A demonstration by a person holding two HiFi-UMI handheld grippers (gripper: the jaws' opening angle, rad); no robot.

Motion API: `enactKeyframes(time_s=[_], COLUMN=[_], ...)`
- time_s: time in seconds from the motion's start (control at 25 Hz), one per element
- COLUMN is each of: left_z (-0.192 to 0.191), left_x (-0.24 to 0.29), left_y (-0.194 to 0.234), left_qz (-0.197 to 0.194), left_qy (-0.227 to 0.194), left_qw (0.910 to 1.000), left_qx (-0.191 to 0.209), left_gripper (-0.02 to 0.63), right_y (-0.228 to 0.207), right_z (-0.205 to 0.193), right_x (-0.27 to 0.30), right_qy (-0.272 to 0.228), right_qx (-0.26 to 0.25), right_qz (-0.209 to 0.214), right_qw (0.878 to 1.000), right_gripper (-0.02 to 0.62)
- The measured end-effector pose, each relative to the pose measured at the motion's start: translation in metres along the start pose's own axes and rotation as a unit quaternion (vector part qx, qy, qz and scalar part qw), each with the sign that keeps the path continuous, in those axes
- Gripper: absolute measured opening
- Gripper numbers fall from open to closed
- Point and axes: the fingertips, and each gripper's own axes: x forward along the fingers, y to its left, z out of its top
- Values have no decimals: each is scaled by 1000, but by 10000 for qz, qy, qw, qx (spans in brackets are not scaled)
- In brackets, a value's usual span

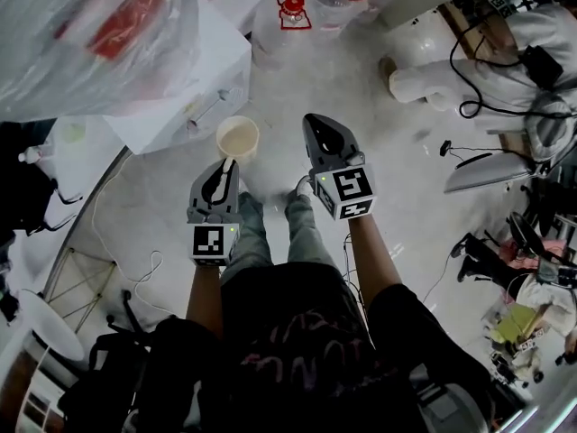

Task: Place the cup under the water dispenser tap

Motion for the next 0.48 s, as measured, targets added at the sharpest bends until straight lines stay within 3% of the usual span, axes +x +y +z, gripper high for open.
enactKeyframes(time_s=[0.48], left_z=[-51], left_x=[32], left_y=[7], left_qz=[582], left_qy=[-95], left_qw=[9982], left_qx=[-129], left_gripper=[48], right_y=[-7], right_z=[-67], right_x=[25], right_qy=[211], right_qx=[26], right_qz=[496], right_qw=[9985], right_gripper=[14])
